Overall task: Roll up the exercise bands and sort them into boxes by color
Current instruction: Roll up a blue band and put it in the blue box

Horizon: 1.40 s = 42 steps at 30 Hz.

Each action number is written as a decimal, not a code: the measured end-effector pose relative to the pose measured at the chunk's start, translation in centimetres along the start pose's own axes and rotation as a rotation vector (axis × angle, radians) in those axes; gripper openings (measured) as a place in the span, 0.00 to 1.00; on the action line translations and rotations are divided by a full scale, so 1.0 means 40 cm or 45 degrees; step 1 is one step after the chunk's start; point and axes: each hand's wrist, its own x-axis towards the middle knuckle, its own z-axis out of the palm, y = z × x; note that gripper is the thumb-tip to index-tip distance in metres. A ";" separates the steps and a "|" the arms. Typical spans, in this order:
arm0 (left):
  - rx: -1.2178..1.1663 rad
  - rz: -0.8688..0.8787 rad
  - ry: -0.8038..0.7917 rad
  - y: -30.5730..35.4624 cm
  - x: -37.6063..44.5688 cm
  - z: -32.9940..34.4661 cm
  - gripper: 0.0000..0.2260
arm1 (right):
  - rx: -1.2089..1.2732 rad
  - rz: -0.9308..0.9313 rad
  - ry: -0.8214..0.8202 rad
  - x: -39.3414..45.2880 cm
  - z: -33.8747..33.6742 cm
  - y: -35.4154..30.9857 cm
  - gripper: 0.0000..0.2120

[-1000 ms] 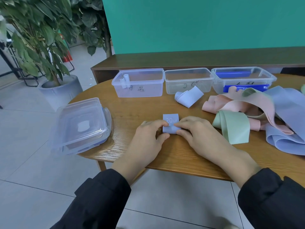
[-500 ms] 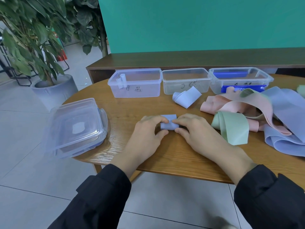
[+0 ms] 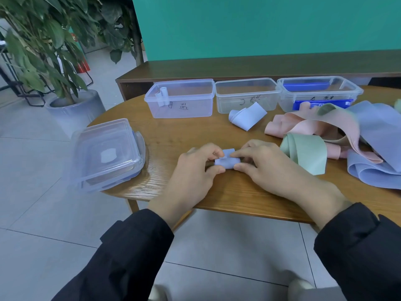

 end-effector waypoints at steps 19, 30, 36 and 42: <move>0.346 0.136 0.165 -0.029 -0.009 0.034 0.14 | -0.011 -0.007 0.026 -0.001 0.021 -0.008 0.14; 0.267 0.241 0.123 -0.037 0.032 0.025 0.10 | -0.158 0.058 0.079 0.038 0.026 -0.013 0.16; 0.329 0.181 0.047 -0.069 0.049 0.021 0.14 | 0.103 -0.050 0.125 0.051 0.028 0.008 0.09; 0.283 0.025 -0.057 -0.083 0.069 0.016 0.18 | 0.130 0.014 0.088 0.064 0.047 0.005 0.17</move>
